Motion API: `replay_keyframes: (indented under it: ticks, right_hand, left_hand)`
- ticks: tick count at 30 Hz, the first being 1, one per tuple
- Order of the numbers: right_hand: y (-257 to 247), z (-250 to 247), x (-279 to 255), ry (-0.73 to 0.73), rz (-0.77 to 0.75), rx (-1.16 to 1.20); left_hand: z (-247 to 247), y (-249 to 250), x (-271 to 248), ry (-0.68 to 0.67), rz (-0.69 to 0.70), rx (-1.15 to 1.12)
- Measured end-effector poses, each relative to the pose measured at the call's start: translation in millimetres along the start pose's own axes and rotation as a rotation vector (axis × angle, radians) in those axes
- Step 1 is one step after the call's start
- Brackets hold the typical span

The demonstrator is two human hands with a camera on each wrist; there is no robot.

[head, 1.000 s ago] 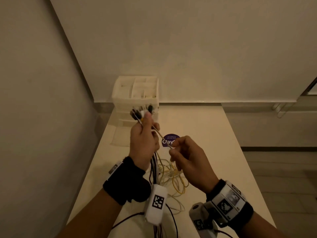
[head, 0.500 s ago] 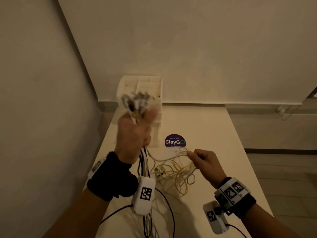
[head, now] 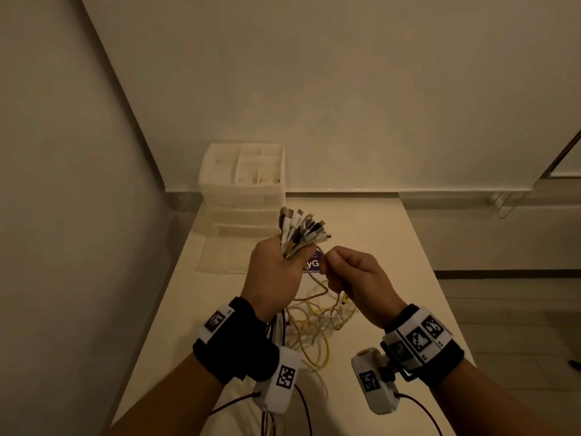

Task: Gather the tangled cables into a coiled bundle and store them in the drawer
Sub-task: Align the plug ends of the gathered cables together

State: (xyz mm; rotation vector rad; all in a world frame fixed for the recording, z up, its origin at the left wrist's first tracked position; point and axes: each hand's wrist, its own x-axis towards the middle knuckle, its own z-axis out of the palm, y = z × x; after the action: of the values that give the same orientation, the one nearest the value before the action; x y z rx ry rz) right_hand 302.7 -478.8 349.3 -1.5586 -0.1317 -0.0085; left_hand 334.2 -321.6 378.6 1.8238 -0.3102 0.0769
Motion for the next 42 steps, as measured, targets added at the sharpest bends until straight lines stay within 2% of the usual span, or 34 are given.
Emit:
replay_keyframes:
  ticks: [4, 10, 15, 18, 21, 23, 24, 27, 29, 30, 32, 36, 42]
  right_hand:
    - [11, 0, 2, 0.007, -0.024, -0.050]
    - [46, -9, -2, 0.055, 0.061, -0.155]
    - [55, -6, 6, 0.019, 0.056, -0.341]
    - [51, -6, 8, 0.030, 0.038, -0.343]
    - [47, -9, 7, 0.052, 0.048, -0.271]
    - [44, -11, 8, 0.044, 0.068, -0.259]
    - [43, -10, 8, 0.028, 0.073, -0.259]
    - [32, -3, 8, -0.028, 0.048, -0.254]
    - [22, 0, 7, -0.045, 0.029, -0.232]
    - [19, 0, 7, -0.044, 0.027, -0.211]
    - [15, -1, 7, -0.037, 0.038, -0.164]
    - [20, -6, 4, -0.044, 0.036, -0.167]
    - [42, -18, 2, -0.061, -0.103, -0.471]
  left_hand:
    - [-13, 2, 9, 0.111, 0.008, -0.121]
    - [-49, 4, 26, 0.318, -0.037, -0.350]
    - [-65, -2, 29, 0.454, -0.067, -0.338]
    - [-72, -7, 29, 0.529, -0.065, -0.203]
    - [-76, -2, 23, 0.572, 0.039, -0.056]
    - [-64, 7, 14, 0.491, 0.133, 0.040]
    - [-55, 10, 7, 0.390, 0.170, 0.094]
    - [-24, 8, -3, -0.044, 0.237, 0.338]
    - [-7, -2, -2, -0.246, 0.201, 0.460]
    - [-2, -5, -1, -0.268, 0.178, 0.483]
    - [4, -11, 2, -0.223, 0.164, 0.509]
    - [7, -13, 4, -0.223, 0.196, 0.547]
    - [-7, -10, 12, 0.072, 0.229, 0.459]
